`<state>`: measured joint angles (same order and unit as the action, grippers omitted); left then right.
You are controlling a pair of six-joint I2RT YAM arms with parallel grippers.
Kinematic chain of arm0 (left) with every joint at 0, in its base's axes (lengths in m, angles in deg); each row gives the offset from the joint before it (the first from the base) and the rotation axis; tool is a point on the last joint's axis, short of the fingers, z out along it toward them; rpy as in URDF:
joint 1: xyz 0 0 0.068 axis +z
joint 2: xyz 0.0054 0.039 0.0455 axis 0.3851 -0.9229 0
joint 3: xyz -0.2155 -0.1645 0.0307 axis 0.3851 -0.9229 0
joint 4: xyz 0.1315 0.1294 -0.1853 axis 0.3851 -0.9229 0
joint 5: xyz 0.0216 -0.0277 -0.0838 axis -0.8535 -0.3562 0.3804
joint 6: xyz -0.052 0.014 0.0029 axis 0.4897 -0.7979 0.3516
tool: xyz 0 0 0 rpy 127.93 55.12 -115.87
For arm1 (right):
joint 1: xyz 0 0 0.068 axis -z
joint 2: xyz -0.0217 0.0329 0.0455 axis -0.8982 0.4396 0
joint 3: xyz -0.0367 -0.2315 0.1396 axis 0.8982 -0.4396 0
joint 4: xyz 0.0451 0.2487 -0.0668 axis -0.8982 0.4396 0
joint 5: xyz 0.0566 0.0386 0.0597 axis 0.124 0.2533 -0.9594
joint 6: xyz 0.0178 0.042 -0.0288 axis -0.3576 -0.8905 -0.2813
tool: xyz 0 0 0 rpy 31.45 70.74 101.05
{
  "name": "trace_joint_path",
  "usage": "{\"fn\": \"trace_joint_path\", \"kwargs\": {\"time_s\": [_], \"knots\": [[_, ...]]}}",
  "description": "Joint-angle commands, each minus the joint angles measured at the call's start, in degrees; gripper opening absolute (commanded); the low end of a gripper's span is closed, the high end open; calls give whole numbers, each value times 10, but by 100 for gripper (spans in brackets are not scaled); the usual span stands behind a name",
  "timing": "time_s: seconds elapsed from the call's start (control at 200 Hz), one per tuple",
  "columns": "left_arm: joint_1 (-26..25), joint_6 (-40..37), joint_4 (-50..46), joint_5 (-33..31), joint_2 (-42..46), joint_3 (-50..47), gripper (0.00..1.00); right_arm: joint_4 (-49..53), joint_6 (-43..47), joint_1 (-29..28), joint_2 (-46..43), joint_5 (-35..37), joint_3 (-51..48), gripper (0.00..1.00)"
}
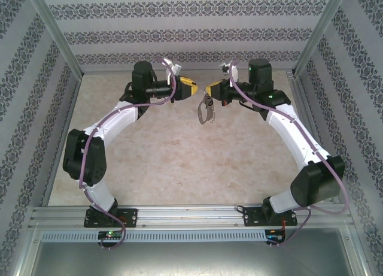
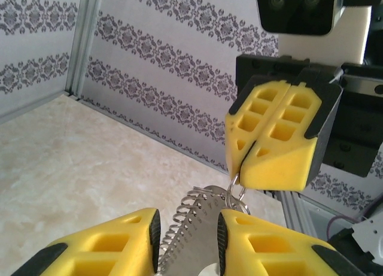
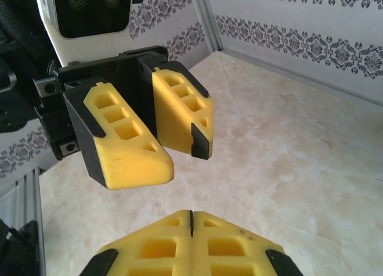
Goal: Put the keys on the keyring
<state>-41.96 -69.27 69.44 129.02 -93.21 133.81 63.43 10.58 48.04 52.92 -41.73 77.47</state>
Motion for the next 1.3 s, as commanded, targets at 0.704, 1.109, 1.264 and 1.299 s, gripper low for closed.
{"fn": "trace_joint_path", "kwargs": {"time_s": [0.704, 1.109, 1.264, 1.299], "knots": [[-26, -32, -60, 68, -20, 33, 33, 51, 48, -15, 18, -21, 24, 0], [-38, -32, -70, 84, -29, 43, 29, 38, 42, -13, 16, -20, 16, 0], [-39, -32, -76, 87, -33, 44, 29, 32, 38, -10, 16, -23, 14, 0], [-40, -32, -77, 89, -35, 46, 29, 31, 38, -10, 17, -23, 14, 0]]}}
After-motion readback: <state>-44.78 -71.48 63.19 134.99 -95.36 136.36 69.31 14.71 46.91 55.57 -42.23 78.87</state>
